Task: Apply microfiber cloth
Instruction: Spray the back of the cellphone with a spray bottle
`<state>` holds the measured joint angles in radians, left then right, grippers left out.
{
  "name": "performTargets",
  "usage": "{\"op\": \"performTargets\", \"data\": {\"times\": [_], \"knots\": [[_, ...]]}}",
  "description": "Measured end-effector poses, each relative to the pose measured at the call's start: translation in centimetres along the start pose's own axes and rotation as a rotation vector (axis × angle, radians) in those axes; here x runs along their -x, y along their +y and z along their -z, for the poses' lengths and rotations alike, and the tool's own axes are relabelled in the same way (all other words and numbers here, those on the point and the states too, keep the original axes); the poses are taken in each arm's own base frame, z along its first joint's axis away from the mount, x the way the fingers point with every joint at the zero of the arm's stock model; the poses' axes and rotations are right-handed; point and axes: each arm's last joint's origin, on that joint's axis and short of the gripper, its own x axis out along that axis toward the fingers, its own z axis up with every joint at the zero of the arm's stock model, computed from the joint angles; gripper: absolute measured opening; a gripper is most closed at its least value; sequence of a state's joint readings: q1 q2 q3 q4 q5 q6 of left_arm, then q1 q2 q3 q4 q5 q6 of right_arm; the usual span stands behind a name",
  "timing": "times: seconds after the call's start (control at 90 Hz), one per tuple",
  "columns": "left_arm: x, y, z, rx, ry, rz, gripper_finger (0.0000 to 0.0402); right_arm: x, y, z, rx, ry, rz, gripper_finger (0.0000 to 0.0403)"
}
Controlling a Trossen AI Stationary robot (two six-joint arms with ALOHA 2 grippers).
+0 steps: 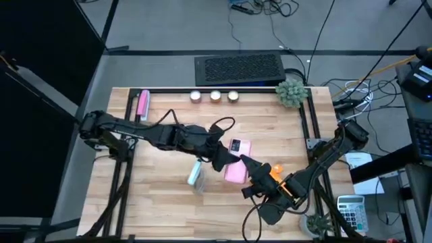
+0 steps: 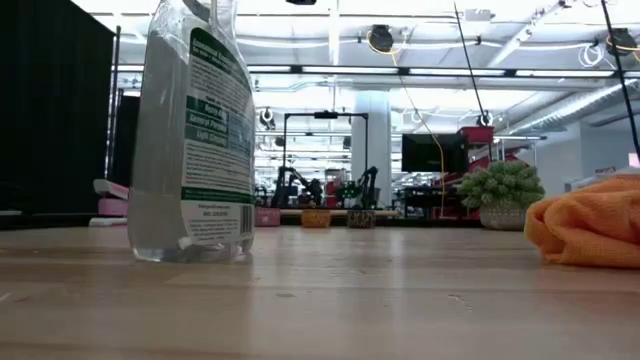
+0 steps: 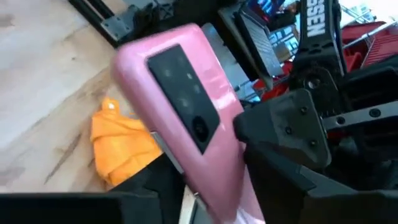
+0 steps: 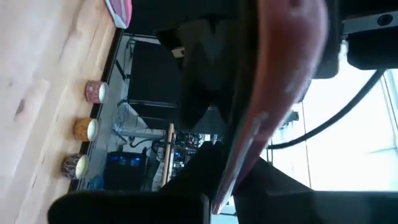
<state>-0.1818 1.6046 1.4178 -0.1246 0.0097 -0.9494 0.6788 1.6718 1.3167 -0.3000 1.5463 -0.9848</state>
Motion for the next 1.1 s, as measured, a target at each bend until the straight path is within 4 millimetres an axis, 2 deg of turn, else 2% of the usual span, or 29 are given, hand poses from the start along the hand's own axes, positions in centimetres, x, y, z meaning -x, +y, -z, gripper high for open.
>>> {"op": "performTargets", "data": {"times": [0.133, 0.356, 0.433, 0.533, 0.656, 0.733, 0.867, 0.967, 1.1], "knots": [[0.0, -0.1, 0.0, -0.022, -0.026, -0.008, 0.0154, -0.1, 0.0, 0.0, -0.015, 0.010, 0.005, 0.0012], [0.2, -0.3, -0.6, -0.037, -0.105, -0.019, 0.0061, 0.0, 0.0, 0.1, -0.086, 0.038, 0.027, 0.0017], [0.2, -0.3, -0.7, -0.050, -0.113, -0.032, 0.0054, 0.0, 0.1, 0.2, -0.084, 0.038, 0.027, 0.0027], [0.2, -0.1, -0.6, -0.112, -0.117, -0.055, 0.0052, 0.2, 0.2, 0.1, -0.113, 0.020, 0.018, 0.0055], [0.3, -0.2, -0.8, -0.161, -0.130, -0.063, 0.0027, 1.0, 0.2, -0.1, -0.143, -0.023, 0.004, 0.0105], [1.0, -0.3, -1.2, -0.237, -0.150, -0.084, 0.0022, 1.4, 0.2, -0.2, -0.167, -0.050, -0.008, 0.0139], [3.0, -0.2, -3.1, -0.295, -0.276, -0.172, 0.0019, 2.3, 0.1, -0.2, -0.238, -0.072, -0.010, 0.0189], [4.2, -0.2, -4.2, -0.313, -0.332, -0.189, 0.0014, 2.6, 0.1, -0.2, -0.252, -0.076, -0.006, 0.0214], [5.3, -0.7, -4.7, -0.367, -0.333, -0.156, 0.0011, 2.7, 0.0, -0.3, -0.297, -0.070, 0.000, 0.0226]]}}
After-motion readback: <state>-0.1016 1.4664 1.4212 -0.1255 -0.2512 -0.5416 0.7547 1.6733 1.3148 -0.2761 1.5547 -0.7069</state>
